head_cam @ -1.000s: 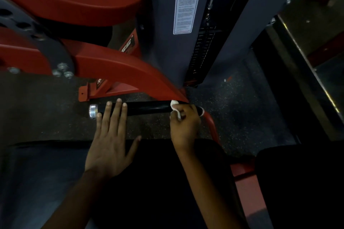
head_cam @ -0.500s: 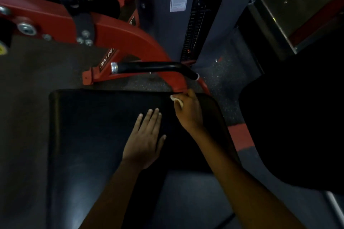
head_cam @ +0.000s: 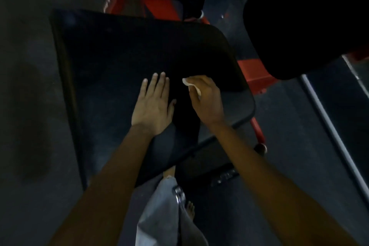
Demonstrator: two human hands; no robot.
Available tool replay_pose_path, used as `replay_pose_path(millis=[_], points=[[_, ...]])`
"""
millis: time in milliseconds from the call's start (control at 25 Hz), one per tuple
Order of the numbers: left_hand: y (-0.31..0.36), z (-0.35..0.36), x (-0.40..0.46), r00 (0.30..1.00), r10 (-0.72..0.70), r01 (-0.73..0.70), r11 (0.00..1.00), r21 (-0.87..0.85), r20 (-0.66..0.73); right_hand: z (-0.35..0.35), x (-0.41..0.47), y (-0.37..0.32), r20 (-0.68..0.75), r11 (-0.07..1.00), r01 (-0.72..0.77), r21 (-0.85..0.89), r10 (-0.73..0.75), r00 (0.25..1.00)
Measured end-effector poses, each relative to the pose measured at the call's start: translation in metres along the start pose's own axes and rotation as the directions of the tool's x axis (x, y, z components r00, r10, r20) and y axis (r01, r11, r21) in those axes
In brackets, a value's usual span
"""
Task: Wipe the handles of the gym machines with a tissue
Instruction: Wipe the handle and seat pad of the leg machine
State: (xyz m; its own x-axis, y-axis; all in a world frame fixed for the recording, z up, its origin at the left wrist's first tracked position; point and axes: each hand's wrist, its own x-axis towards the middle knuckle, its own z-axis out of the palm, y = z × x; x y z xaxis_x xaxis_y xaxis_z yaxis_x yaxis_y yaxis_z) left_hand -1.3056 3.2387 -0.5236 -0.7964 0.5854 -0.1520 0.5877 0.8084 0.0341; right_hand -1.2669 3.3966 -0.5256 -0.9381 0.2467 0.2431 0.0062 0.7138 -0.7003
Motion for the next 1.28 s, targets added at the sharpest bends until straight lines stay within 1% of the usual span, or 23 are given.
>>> replay_pose_path(millis=[120, 200, 320, 400, 440, 520, 600, 680, 800, 880, 960, 1000, 1040, 1080, 1120, 1160, 1200, 1280], points=[[0.015, 0.001, -0.06, 0.997, 0.078, -0.078, 0.997, 0.005, 0.022, -0.041, -0.067, -0.014, -0.069, 0.999, -0.027, 0.025, 0.028, 0.997], [0.019, -0.001, -0.08, 0.992, 0.121, -0.122, 0.992, 0.022, 0.04, -0.059, -0.109, -0.02, -0.073, 0.997, -0.081, 0.014, 0.081, 0.994], [0.02, -0.003, -0.083, 0.991, 0.125, -0.126, 0.992, 0.023, 0.044, -0.054, -0.156, -0.029, -0.02, 0.988, -0.151, -0.021, 0.15, 0.988], [0.019, -0.001, -0.083, 0.99, 0.134, -0.135, 0.991, 0.021, 0.047, -0.046, -0.176, -0.037, -0.03, 0.986, -0.165, -0.005, 0.165, 0.986], [0.02, 0.0, -0.085, 0.985, 0.165, -0.166, 0.986, 0.014, 0.057, -0.045, -0.183, -0.04, -0.049, 0.986, -0.166, -0.007, 0.166, 0.985], [0.021, 0.0, -0.09, 0.953, 0.288, -0.291, 0.956, 0.022, 0.091, -0.049, -0.195, -0.049, -0.092, 0.986, -0.158, -0.053, 0.152, 0.984], [0.02, 0.0, -0.095, 0.91, 0.396, -0.403, 0.915, 0.036, 0.124, -0.052, -0.21, -0.064, -0.108, 0.98, -0.145, -0.138, 0.131, 0.986], [0.019, -0.001, -0.096, 0.899, 0.418, -0.424, 0.906, 0.019, 0.127, -0.046, -0.224, -0.086, -0.07, 0.97, -0.104, -0.219, 0.09, 0.993], [0.018, -0.002, -0.095, 0.901, 0.421, -0.422, 0.907, -0.016, 0.109, -0.028, -0.241, -0.1, 0.046, 0.942, 0.017, -0.336, -0.002, 0.999], [0.017, -0.005, -0.094, 0.893, 0.429, -0.422, 0.903, -0.078, 0.138, -0.032, -0.239, -0.091, 0.054, 0.929, 0.046, -0.366, -0.028, 0.998], [0.015, -0.011, -0.093, 0.87, 0.457, -0.441, 0.889, -0.122, 0.185, -0.044, -0.233, -0.075, 0.053, 0.921, 0.06, -0.386, -0.043, 0.998], [0.015, -0.014, -0.093, 0.852, 0.48, -0.465, 0.877, -0.123, 0.208, -0.053, -0.228, -0.066, 0.025, 0.92, 0.019, -0.392, -0.01, 1.0], [0.015, -0.016, -0.092, 0.832, 0.505, -0.491, 0.863, -0.119, 0.229, -0.063, -0.225, -0.053, -0.025, 0.926, -0.066, -0.371, 0.061, 0.998], [0.015, -0.017, -0.093, 0.815, 0.525, -0.514, 0.85, -0.114, 0.244, -0.073, -0.221, -0.038, -0.097, 0.91, -0.17, -0.378, 0.143, 0.985], [0.014, -0.017, -0.093, 0.806, 0.536, -0.528, 0.843, -0.107, 0.251, -0.083, -0.218, -0.019, -0.148, 0.885, -0.243, -0.397, 0.2, 0.969], [0.014, -0.017, -0.093, 0.803, 0.54, -0.532, 0.84, -0.102, 0.252, -0.093, -0.214, -0.004, -0.162, 0.856, -0.298, -0.422, 0.252, 0.954], [0.014, -0.016, -0.093, 0.803, 0.54, -0.533, 0.84, -0.1, 0.252, -0.101, -0.211, 0.013, -0.141, 0.828, -0.33, -0.454, 0.299, 0.944], [0.014, -0.017, -0.092, 0.799, 0.545, -0.537, 0.837, -0.106, 0.254, -0.113, -0.203, 0.031, -0.1, 0.82, -0.371, -0.436, 0.366, 0.925]])
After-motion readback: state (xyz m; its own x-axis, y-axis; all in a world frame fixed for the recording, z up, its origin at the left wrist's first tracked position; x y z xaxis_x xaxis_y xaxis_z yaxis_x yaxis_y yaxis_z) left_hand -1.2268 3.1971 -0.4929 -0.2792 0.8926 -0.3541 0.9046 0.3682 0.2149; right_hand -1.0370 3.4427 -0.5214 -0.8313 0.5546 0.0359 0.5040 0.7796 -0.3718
